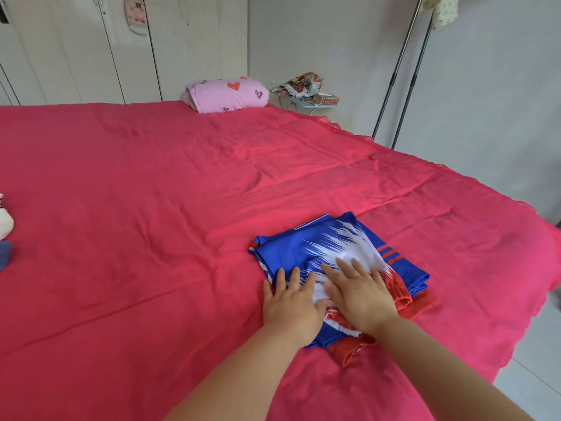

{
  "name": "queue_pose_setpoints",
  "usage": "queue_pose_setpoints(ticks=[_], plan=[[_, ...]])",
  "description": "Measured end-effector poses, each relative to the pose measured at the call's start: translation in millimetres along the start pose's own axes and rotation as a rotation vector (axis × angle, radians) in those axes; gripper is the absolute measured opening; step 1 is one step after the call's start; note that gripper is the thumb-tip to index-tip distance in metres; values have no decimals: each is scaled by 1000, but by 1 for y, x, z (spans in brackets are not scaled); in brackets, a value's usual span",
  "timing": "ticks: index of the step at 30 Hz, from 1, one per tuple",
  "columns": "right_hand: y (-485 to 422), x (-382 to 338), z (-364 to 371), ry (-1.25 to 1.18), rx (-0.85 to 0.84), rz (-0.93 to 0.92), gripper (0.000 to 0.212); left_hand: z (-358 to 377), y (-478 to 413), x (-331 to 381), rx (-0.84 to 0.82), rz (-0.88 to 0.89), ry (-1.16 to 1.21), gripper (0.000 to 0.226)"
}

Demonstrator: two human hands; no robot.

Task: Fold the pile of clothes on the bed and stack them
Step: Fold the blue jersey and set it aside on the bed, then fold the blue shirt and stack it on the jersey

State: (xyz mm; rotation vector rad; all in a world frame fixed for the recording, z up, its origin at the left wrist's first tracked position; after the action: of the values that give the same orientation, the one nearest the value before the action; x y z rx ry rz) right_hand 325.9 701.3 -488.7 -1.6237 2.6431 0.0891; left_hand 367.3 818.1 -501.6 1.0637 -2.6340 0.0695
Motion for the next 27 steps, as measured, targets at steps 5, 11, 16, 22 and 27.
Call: queue_pose_setpoints(ticks=[5, 11, 16, 22, 27], plan=[[-1, -1, -7, -14, -38, 7, 48, -14, 4, 1, 71, 42, 1, 62], [19, -42, -50, -53, 79, -35, 43, -64, 43, -32, 278, 22, -21, 54], [62, -127, -57, -25, 41, -196, 32, -99, 114, -85, 280, -117, -69, 51], [131, -248, -41, -53, -49, -387, 36, -121, 240, -162, 261, -300, -96, 51], [187, -353, -14, 8, -136, -566, 32, -130, 364, -243, 236, -503, -112, 51]])
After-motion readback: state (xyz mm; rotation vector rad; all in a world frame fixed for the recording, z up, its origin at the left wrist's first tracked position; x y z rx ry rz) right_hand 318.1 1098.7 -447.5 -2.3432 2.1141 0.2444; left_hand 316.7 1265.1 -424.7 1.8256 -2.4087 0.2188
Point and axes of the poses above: each hand's wrist, its own y-axis away from the middle knuckle, its own z-axis out of the palm, x = y × z, the point moved 6 cm from there along -y, towards the middle knuckle, and after that the axes turned 9 degrees about z, right-handed, at the moved point
